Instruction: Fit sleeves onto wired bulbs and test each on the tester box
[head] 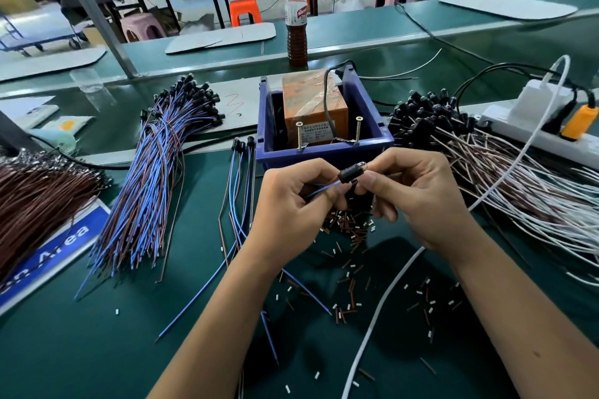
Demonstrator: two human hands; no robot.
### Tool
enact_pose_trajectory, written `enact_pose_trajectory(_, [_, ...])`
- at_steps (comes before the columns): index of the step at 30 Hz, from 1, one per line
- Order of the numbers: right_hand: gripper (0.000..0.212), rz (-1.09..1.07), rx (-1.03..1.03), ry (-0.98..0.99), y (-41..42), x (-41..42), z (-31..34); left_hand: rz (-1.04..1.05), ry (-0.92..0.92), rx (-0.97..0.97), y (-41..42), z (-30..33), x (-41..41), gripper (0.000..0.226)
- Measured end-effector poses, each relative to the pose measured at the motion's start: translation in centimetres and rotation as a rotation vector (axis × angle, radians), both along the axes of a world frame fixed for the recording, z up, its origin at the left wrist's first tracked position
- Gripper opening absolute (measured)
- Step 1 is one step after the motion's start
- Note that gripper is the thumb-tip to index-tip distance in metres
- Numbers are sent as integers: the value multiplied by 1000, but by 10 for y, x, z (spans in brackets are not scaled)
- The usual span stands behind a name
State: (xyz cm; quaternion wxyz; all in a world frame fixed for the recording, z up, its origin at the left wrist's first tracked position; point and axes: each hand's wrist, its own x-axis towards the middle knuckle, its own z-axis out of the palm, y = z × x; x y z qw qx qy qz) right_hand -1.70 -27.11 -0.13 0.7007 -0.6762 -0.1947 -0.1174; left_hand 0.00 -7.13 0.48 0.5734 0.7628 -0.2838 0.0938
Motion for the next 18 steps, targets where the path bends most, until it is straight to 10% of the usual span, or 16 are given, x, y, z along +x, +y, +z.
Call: enact_pose_trajectory(18, [25,-111,29,10,-10,-1,4,95,35,-96,14,8,1,35])
